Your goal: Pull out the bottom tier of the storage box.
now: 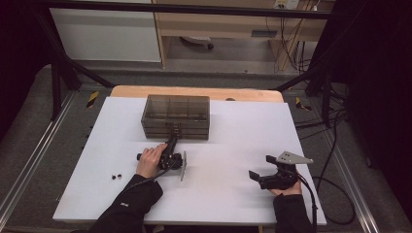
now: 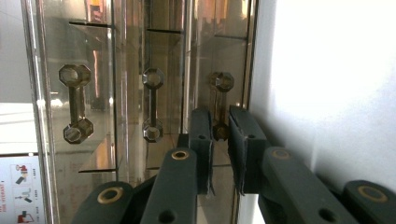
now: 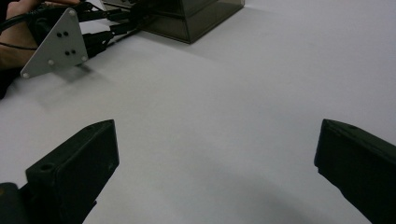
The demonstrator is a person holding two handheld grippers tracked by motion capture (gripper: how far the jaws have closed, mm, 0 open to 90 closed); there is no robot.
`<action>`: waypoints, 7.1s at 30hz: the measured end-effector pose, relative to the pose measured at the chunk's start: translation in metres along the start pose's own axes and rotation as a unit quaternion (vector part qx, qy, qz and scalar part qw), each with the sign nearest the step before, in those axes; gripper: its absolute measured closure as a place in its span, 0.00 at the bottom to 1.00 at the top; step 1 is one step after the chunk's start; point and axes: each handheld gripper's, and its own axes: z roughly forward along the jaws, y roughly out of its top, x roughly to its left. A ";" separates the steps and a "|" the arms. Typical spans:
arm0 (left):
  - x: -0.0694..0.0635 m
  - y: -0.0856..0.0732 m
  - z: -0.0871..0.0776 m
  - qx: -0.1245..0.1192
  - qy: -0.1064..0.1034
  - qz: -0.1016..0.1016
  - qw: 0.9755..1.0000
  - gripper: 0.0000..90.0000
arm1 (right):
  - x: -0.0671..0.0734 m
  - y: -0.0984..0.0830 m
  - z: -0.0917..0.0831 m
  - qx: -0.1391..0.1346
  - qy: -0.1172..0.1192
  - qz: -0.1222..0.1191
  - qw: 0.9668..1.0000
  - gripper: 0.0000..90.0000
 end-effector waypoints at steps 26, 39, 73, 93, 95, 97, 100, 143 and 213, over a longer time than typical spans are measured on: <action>-0.002 0.001 -0.004 0.007 0.006 0.023 1.000 0.90 | 0.000 0.000 0.000 0.001 0.001 0.002 1.000 0.00; -0.003 0.002 -0.009 0.004 0.005 0.017 1.000 0.90 | 0.000 0.000 0.000 0.002 0.001 0.001 1.000 0.00; 0.014 -0.003 -0.007 0.000 -0.047 -0.018 0.999 0.71 | 0.000 0.000 0.001 0.004 0.000 -0.002 1.000 0.00; 0.013 0.000 -0.007 0.008 -0.038 -0.001 0.999 0.77 | 0.000 0.000 0.001 0.005 0.000 -0.002 1.000 0.00; 0.013 0.000 -0.007 0.008 -0.039 -0.001 0.999 0.77 | 0.000 0.000 0.001 0.004 0.000 -0.001 1.000 0.00; 0.013 0.000 -0.007 0.008 -0.039 -0.002 0.999 0.77 | 0.000 0.000 0.001 0.004 0.000 -0.001 1.000 0.00; 0.013 0.000 -0.008 0.009 -0.039 -0.003 0.999 0.77 | 0.000 0.000 0.000 0.004 0.001 -0.002 1.000 0.00; 0.009 0.000 -0.023 0.002 -0.039 -0.011 0.999 0.77 | 0.000 -0.001 0.002 0.011 0.002 -0.002 1.000 0.00; 0.004 0.001 -0.045 -0.009 -0.038 -0.010 0.999 0.77 | 0.000 -0.001 0.001 0.010 0.002 -0.003 1.000 0.00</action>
